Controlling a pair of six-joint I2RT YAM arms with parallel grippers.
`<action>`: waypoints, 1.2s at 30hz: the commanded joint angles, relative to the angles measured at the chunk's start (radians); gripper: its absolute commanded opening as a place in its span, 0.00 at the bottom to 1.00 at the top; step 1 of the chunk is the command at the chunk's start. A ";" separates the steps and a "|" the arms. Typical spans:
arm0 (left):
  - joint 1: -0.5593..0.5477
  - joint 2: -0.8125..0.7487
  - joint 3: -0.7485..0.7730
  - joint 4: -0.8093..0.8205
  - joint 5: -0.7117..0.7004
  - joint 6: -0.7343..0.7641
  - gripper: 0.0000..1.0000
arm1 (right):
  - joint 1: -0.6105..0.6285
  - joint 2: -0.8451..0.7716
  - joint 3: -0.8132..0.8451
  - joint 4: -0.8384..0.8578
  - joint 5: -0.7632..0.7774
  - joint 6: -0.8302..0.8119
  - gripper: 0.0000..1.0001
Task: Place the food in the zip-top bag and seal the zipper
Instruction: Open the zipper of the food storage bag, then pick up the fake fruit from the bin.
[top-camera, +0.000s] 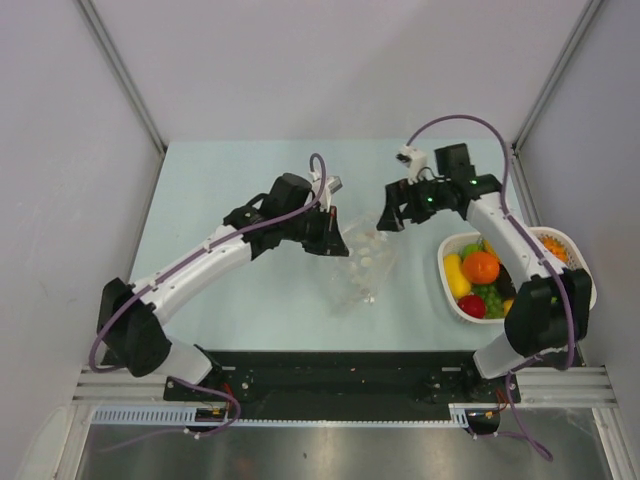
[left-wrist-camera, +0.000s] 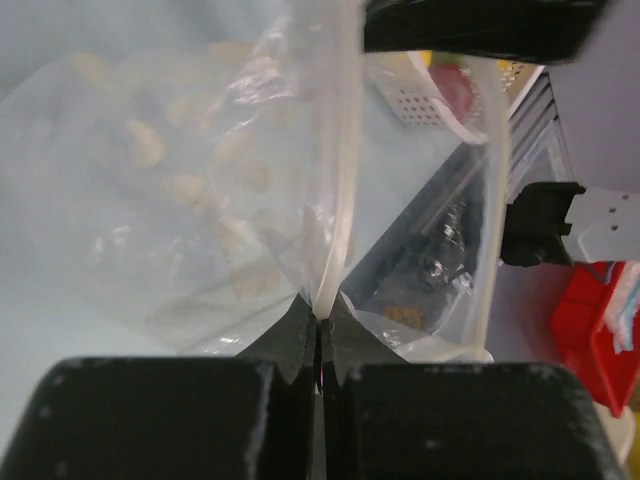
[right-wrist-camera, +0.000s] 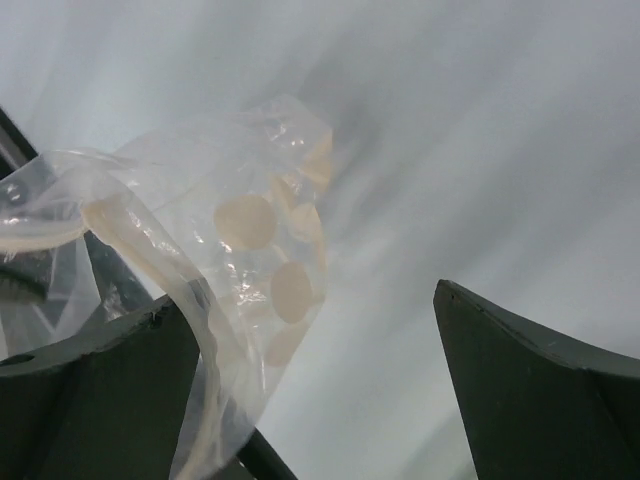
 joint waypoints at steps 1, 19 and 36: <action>0.042 0.073 0.036 0.076 0.098 -0.106 0.00 | -0.193 -0.182 -0.054 -0.141 -0.026 -0.126 1.00; 0.042 0.110 0.036 0.102 0.080 -0.077 0.00 | -0.441 -0.231 -0.194 -0.323 0.395 -0.540 1.00; 0.041 0.090 0.021 0.086 0.012 -0.025 0.00 | -0.393 -0.191 -0.363 -0.136 0.501 -0.556 0.96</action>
